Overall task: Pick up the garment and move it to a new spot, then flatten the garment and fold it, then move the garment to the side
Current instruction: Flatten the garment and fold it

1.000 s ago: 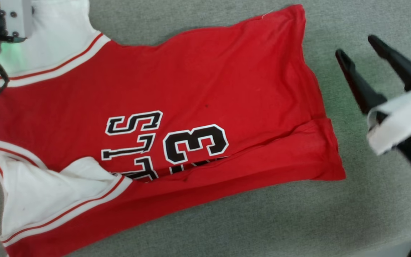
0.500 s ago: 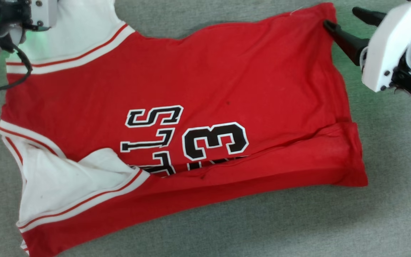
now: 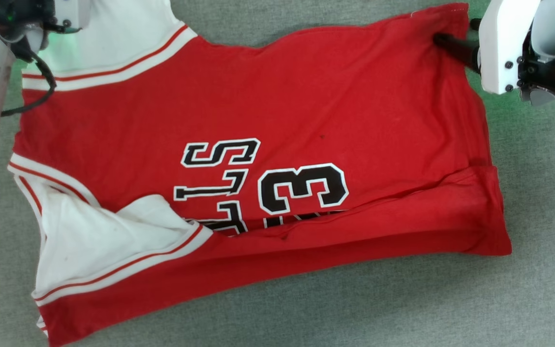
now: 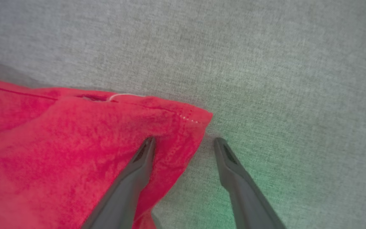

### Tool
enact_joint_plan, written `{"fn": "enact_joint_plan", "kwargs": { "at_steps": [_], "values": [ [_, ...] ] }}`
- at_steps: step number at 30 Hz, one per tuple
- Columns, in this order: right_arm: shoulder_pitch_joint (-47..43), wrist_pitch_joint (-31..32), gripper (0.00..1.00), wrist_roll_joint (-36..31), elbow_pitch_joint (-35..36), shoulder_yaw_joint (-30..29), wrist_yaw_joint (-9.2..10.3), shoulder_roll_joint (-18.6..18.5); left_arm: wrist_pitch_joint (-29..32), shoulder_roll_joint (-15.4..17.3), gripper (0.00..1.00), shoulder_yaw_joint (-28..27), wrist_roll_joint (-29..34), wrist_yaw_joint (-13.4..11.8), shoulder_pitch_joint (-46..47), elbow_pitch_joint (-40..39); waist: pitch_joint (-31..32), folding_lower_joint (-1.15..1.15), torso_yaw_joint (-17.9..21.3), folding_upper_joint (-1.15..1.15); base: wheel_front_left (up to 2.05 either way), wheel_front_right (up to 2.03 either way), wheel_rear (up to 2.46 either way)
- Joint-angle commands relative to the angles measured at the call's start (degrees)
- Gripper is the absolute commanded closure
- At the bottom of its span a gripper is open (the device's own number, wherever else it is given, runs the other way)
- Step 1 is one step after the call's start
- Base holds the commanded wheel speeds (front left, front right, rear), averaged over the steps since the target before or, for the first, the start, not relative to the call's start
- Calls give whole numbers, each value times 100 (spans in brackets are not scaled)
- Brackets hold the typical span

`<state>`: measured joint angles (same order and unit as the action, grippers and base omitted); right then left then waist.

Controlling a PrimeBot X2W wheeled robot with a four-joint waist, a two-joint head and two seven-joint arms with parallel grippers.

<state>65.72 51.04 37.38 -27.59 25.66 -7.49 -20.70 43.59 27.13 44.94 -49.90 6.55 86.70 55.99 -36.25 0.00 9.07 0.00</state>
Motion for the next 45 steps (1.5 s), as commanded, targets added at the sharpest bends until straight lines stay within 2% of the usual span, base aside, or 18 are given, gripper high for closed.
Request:
{"fn": "enact_joint_plan", "kwargs": {
  "at_steps": [1, 7, 17, 23, 29, 33, 38, 45],
  "values": [
    [-122, 64, 100, 59, -193, 198, 0, 71, 33, -50, 100, 123, -8, 14, -350, 219, 7, 0, -23, 0, 0, 0, 0],
    [24, -208, 100, 175, -323, 317, 3, -149, -251, -47, 100, 23, -135, 47, -299, 247, 159, 0, -136, 0, 0, 0, 0],
    [-270, -1118, 100, 447, 22, 731, 3, -690, -701, 12, 100, -65, -493, 98, -375, -189, 746, 0, -495, 0, 0, 0, 0],
    [-652, -1571, 100, 647, 322, 1029, 3, -1121, -813, 266, 100, 50, -745, 101, -816, -827, 1205, 0, -734, 0, 0, 0, 0],
    [-1126, -1768, 100, 832, 654, 1252, 3, -1547, -721, 679, 100, 137, -901, 92, -1392, -1523, 1666, 0, -947, 0, 0, 0, 0],
    [-1534, -1828, 100, 1018, 904, 1285, 3, -1836, -627, 963, 100, 105, -1055, -130, -1925, -2178, 1935, 0, -1072, 0, 0, 0, 0],
    [-2172, -1829, 100, 1210, 1229, 1150, 3, -2147, -375, 1288, 100, 57, -1431, -636, -2798, -3283, 2169, 0, -1218, 0, 0, 0, 0],
    [-3038, -1730, 100, 1344, 1505, 775, 2, -2285, -126, 1651, 100, 160, -1804, -1329, -3909, -4779, 2332, 0, -1335, 0, 0, 0, 0]
  ]
}}
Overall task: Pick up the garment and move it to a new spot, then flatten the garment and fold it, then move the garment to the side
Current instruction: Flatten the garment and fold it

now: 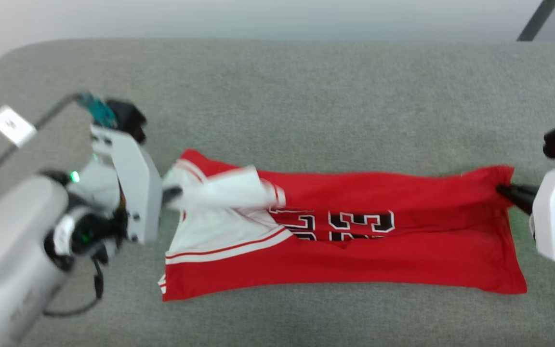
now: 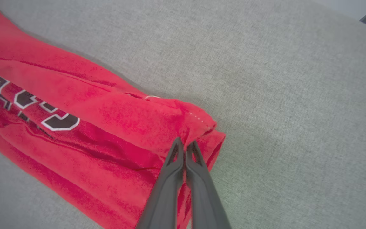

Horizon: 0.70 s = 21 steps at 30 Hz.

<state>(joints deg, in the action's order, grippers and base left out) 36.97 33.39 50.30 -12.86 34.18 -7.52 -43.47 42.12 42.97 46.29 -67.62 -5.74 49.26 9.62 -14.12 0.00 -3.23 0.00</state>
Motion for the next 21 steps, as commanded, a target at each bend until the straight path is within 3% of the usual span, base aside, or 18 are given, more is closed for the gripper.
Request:
{"fn": "enact_joint_plan", "kwargs": {
  "at_steps": [1, 5, 7, 8, 9, 10, 11, 13, 14, 15, 21],
  "values": [
    [-264, 59, 100, 51, 60, -136, 6, 13, 37, 73, 100, 48, -76, -169, -283, -287, 133, 0, -110, 0, 0, 0, 0],
    [-544, 190, 100, -34, 160, -304, 6, 133, 80, 58, 100, 137, -195, -325, -610, -569, 181, 0, -103, 0, 0, 0, 0],
    [-618, 250, 100, -77, 181, -386, 6, 201, 74, 26, 78, 163, -207, -342, -679, -565, 199, 0, -91, 0, 0, 0, 0],
    [-618, 250, 100, -77, 181, -386, 6, 201, 74, 26, 78, 163, -207, -342, -679, -565, 199, 0, -91, 0, 0, 0, 0],
    [-649, 288, 100, -92, 199, -422, 6, 238, 67, -6, 69, 176, -221, -353, -710, -550, 205, 0, -84, 0, 0, 0, 0],
    [-668, 320, 100, -114, 215, -453, 6, 268, 48, -24, 54, 186, -218, -339, -722, -524, 210, 0, -77, 0, 0, 0, 0],
    [-685, 329, 82, -142, 221, -504, 6, 308, 8, -49, 0, 172, -216, -310, -722, -491, 217, 0, -69, 0, 0, 0, 0],
    [-725, 387, 52, -177, 237, -580, 6, 363, -16, -71, 0, 171, -238, -283, -732, -400, 241, 0, -55, 0, 0, 0, 0],
    [-733, 398, 7, -222, 273, -595, 6, 376, -14, -72, 0, 173, -231, -289, -725, -363, 255, 0, -45, 0, 0, 0, 0],
    [-738, 428, 0, -236, 296, -620, 6, 394, -12, -81, 0, 173, -235, -282, -718, -323, 272, 0, -36, 0, 0, 0, 0],
    [-857, 486, 0, -252, 481, -860, 6, 488, -89, -96, 0, 151, -209, -213, -698, -177, 435, 0, -15, 0, 0, 0, 0]
  ]
}}
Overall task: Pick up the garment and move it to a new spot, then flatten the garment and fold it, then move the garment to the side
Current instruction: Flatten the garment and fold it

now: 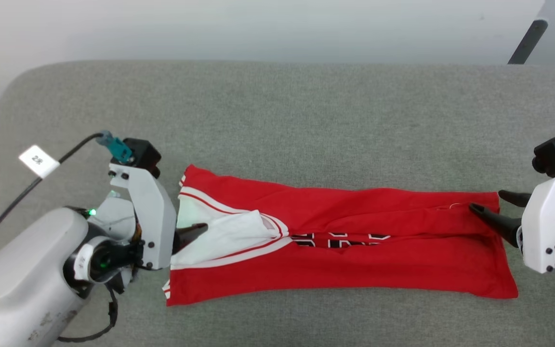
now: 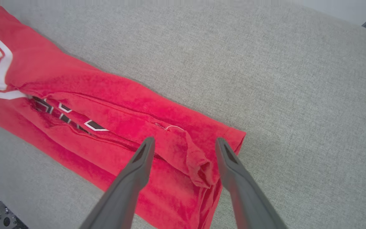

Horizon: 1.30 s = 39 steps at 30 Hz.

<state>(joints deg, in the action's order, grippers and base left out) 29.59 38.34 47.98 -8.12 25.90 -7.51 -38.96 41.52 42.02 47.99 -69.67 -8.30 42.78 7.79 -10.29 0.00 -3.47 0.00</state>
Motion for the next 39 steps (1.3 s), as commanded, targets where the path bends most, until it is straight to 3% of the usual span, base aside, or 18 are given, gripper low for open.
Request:
{"fn": "enact_joint_plan", "kwargs": {
  "at_steps": [1, 7, 20, 32, 39],
  "values": [
    [-164, 26, 0, -28, 44, -66, 5, 54, -78, 3, 0, -32, 9, 49, -67, 11, 89, 0, 10, 0, 0, 0, 0],
    [-471, -146, 0, -164, 365, -353, 5, 170, -691, 89, 0, -186, 171, 130, -257, -97, 337, 0, 10, 0, 0, 0, 0],
    [-1729, -1121, 0, -807, 410, -1325, 5, 635, -3025, 261, 0, -661, 679, 64, -1389, -483, 934, 0, -173, 0, 0, 0, 0],
    [-2339, -658, 0, -1207, 223, -2089, 5, 1090, -5165, 276, 0, -1022, 1115, -28, -2533, -305, 1074, 0, -337, 0, 0, 0, 0],
    [-2154, -258, 0, -1317, 84, -2383, 5, 1165, -5646, -6, 0, -1451, 1293, -97, -3069, -132, 909, 0, -473, 0, 0, 0, 0]
  ]
}}
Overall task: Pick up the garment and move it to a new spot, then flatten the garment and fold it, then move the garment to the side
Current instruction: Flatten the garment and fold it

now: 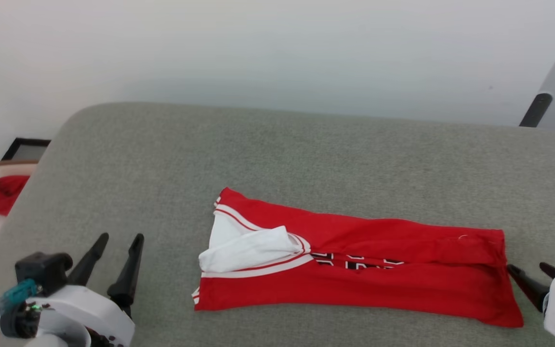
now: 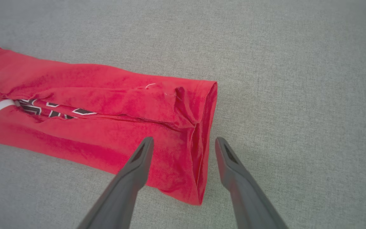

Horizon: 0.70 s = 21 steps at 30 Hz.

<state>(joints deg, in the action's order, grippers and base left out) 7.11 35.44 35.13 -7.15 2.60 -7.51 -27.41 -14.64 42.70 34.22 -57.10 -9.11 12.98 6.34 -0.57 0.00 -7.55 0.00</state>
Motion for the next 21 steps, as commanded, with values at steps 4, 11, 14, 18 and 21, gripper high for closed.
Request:
{"fn": "enact_joint_plan", "kwargs": {
  "at_steps": [4, 11, 14, 18, 21],
  "values": [
    [215, 248, 0, -52, -154, -189, 5, 27, -51, -395, 0, -601, 321, 69, -341, 33, -196, 0, -177, 0, 0, 0, 0],
    [533, 655, 0, -145, -499, -336, 5, 45, -55, -1028, 0, -1428, 852, 442, -718, 124, -509, 0, -335, 0, 0, 0, 0],
    [691, 807, 0, -196, -674, -347, 5, 47, -50, -1254, 0, -1622, 1029, 617, -724, 198, -662, 0, -400, 0, 0, 0, 0],
    [903, 969, 0, -265, -938, -332, 5, 87, -51, -1512, 0, -1806, 1220, 831, -655, 329, -844, 0, -479, 0, 0, 0, 0],
    [1037, 1091, 0, -270, -1155, -294, 5, 138, -51, -1674, 0, -1913, 1338, 954, -612, 424, -952, 0, -523, 0, 0, 0, 0]
  ]
}}
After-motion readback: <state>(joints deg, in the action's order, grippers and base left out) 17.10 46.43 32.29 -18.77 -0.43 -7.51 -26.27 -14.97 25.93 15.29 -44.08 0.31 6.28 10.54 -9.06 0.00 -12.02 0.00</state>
